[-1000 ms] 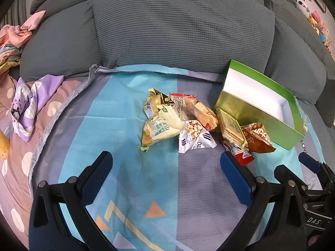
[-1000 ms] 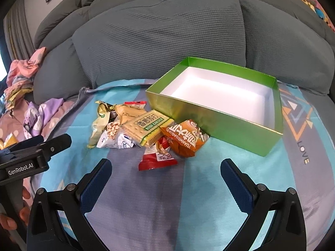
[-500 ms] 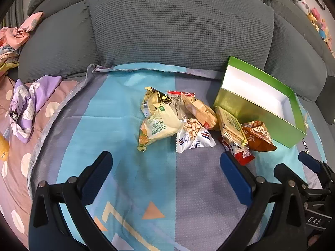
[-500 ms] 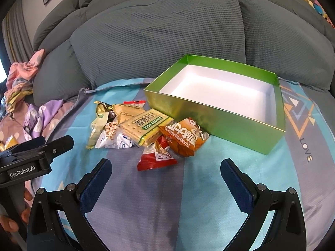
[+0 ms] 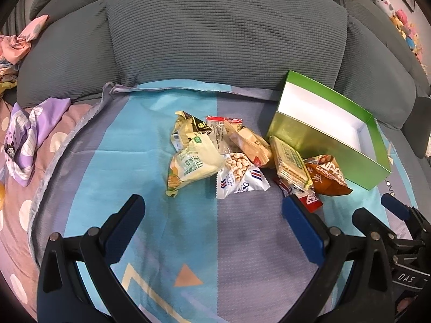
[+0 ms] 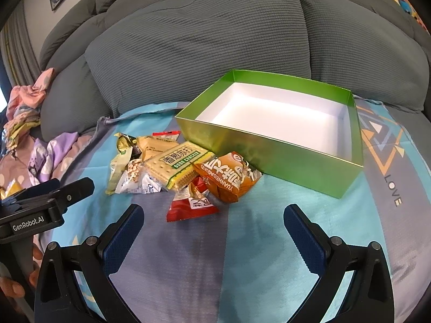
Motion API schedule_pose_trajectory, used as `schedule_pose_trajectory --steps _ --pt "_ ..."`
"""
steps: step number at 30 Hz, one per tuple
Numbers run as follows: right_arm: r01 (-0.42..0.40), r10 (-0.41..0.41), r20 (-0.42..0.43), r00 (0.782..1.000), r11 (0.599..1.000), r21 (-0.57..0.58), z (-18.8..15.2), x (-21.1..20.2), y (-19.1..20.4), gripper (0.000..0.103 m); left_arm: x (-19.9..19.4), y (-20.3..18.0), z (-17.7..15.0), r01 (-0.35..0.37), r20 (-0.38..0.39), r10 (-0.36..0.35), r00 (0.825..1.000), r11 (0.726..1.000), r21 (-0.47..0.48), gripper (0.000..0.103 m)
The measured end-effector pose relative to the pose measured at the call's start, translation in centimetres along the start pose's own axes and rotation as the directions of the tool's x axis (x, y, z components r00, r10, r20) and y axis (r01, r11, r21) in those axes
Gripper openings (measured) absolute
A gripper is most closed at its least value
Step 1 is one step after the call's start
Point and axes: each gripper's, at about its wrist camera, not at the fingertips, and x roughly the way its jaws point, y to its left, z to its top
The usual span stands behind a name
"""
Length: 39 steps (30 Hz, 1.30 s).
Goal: Organize snacks
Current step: 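Move the right tool toward the orange snack bag in the pile, then grasp the orange YUANWEIDAGUAZI bag with the right gripper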
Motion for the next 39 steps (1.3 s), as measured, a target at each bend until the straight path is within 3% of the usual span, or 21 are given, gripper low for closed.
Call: schedule_pose_trajectory --steps 5,8,16,25,32,36,39 --pt "-0.025 0.025 0.0 1.0 0.999 -0.019 -0.5 0.2 -0.4 0.103 0.3 0.3 -0.2 0.086 0.009 -0.085 0.996 0.996 -0.031 0.103" --pt "-0.036 0.036 0.0 0.999 0.999 -0.026 -0.8 0.2 -0.6 0.103 0.5 -0.1 -0.4 0.079 0.016 -0.079 0.997 0.997 -0.016 0.103" --pt "-0.06 0.06 0.016 0.998 0.998 -0.034 -1.1 0.6 -1.1 0.103 1.2 -0.3 -0.7 0.15 0.017 -0.15 0.989 0.988 -0.027 0.102" --pt "-0.064 0.064 0.026 0.998 0.998 -0.011 -0.8 1.5 -2.5 0.103 1.4 -1.5 0.2 0.114 0.039 -0.114 0.993 0.993 0.01 0.101" --pt "-0.069 0.069 0.05 0.996 0.998 -0.007 -0.2 1.9 -3.3 0.103 1.3 -4.5 1.5 0.144 0.07 -0.152 0.986 0.984 0.108 0.094" --pt "-0.084 0.084 0.057 0.995 0.996 -0.005 0.0 2.5 -3.9 0.102 1.5 -6.1 2.4 0.185 0.078 -0.198 0.977 0.971 0.155 0.081" --pt "-0.091 0.091 0.054 0.994 0.996 -0.006 0.0 3.3 -4.2 0.094 2.3 -7.3 3.1 0.242 0.064 -0.259 0.964 0.95 0.197 0.074"
